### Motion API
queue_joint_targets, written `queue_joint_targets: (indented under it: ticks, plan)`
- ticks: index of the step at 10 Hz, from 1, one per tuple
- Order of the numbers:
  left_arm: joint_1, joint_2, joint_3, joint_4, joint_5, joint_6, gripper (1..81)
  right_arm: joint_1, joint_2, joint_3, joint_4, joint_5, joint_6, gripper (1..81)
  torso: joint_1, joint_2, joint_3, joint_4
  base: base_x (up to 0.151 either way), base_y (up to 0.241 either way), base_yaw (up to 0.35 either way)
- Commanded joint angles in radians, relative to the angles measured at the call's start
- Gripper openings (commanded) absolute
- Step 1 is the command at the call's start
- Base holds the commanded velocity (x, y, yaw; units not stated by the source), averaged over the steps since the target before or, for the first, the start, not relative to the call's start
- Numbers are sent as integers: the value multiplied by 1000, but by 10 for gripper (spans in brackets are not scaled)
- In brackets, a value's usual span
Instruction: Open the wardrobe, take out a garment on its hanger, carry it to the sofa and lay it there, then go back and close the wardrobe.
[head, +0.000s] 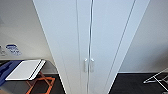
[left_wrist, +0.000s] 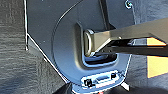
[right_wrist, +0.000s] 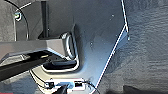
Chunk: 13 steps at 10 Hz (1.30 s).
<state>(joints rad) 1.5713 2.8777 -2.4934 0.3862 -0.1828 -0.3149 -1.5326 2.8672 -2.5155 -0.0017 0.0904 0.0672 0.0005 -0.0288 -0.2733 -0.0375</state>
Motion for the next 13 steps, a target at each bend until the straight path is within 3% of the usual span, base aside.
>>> queue_joint_targets:
  ticks: [1,5,9,11,13]
  plan:
    - [-3,-7,5,19,52,3,811,10,-15,2,-6,-61,-4,811,0,0,0,0,93,0,0]
    - [-1,-3,4,19,52,3,811,11,-13,0,-6,-61,-6,811,1,0,0,0,90,0,0]
    - [-1,-4,10,19,52,3,811,11,-18,11,-7,-61,-7,811,2,1,0,0,0,0,0]
    - [-1,-16,33,19,52,2,811,25,-48,64,-8,-63,-7,811,1,0,0,0,0,0,0]
    - [-6,-87,141,17,52,0,811,50,-142,225,-6,-69,-6,811,1,0,0,0,0,0,0]
